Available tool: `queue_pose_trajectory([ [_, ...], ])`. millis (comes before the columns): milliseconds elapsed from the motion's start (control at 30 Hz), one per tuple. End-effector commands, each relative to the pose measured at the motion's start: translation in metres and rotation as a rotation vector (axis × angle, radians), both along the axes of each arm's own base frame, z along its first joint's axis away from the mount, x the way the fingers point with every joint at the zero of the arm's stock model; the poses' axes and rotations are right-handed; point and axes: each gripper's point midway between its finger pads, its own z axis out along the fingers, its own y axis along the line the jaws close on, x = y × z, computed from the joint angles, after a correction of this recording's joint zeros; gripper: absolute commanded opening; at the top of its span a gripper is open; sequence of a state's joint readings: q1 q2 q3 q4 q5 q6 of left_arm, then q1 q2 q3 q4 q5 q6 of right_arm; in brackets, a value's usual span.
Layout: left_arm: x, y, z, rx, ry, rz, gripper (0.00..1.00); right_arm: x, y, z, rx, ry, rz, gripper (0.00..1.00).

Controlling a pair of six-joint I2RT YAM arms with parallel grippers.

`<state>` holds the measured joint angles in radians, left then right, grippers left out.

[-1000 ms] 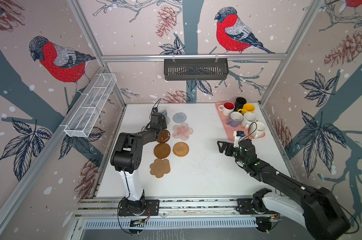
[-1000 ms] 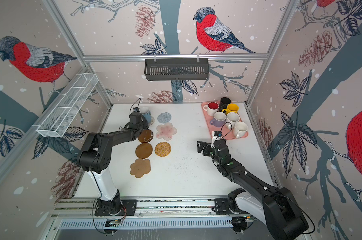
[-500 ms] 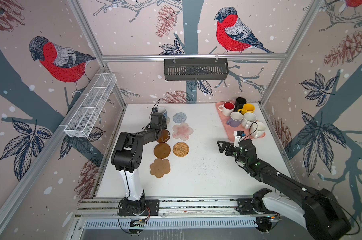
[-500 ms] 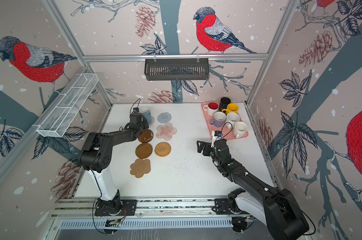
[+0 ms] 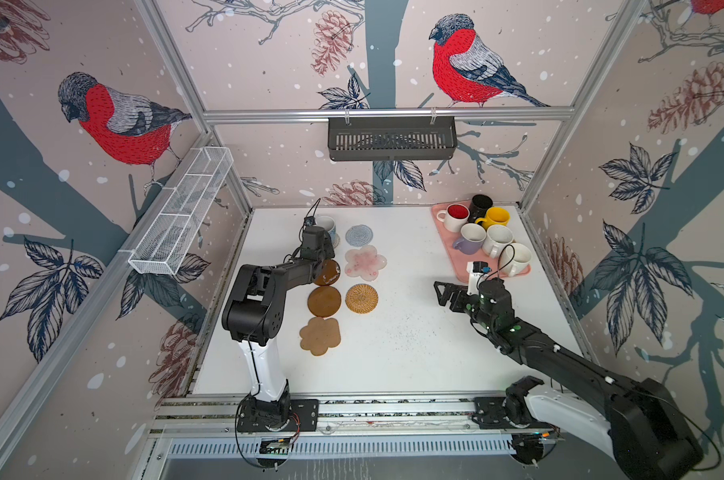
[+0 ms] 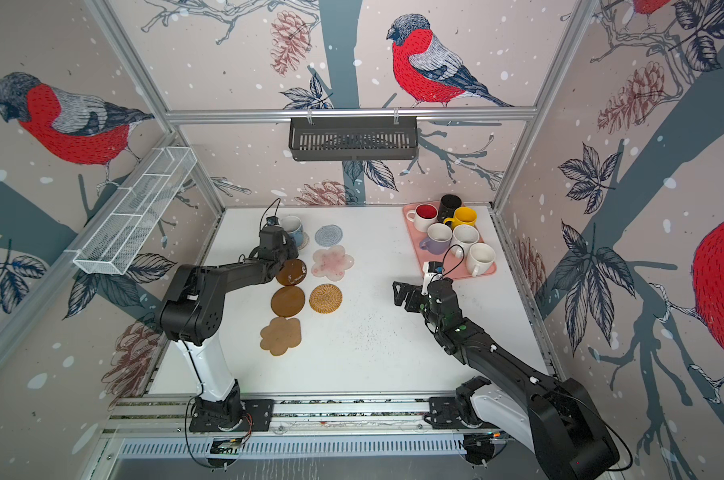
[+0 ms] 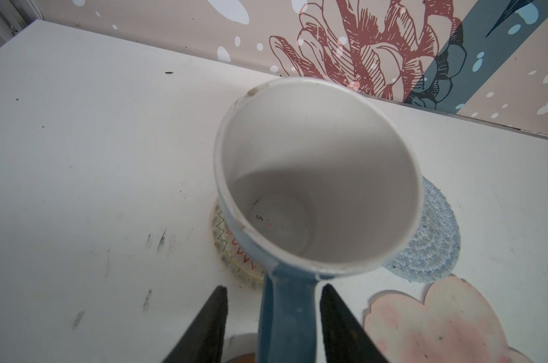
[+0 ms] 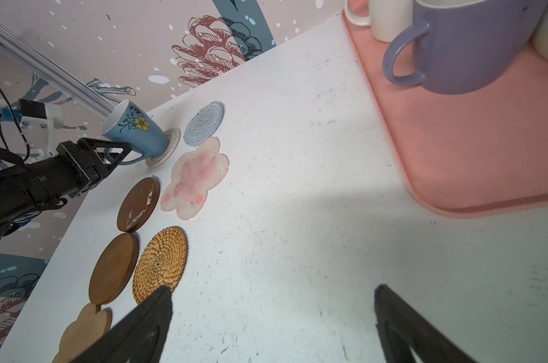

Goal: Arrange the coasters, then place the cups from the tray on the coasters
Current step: 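Lower the mug onto the multicolour woven coaster and open the left gripper, then raise the left gripper off the mug while the right gripper reaches toward the pink tray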

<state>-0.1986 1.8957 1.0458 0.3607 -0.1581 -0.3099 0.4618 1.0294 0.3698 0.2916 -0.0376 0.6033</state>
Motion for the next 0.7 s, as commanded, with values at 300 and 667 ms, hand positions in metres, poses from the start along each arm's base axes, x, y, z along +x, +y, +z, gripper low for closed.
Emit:
queue_pose_trajectory([
  [300, -0.009, 0.002, 0.057, -0.021, -0.098, -0.006, 0.86, 0.001, -0.003, 0.017, -0.003, -0.042, -0.014, 0.99],
  [667, -0.059, -0.018, 0.126, -0.175, -0.13, -0.066, 0.97, 0.009, -0.016, 0.014, -0.03, -0.007, -0.086, 0.99],
])
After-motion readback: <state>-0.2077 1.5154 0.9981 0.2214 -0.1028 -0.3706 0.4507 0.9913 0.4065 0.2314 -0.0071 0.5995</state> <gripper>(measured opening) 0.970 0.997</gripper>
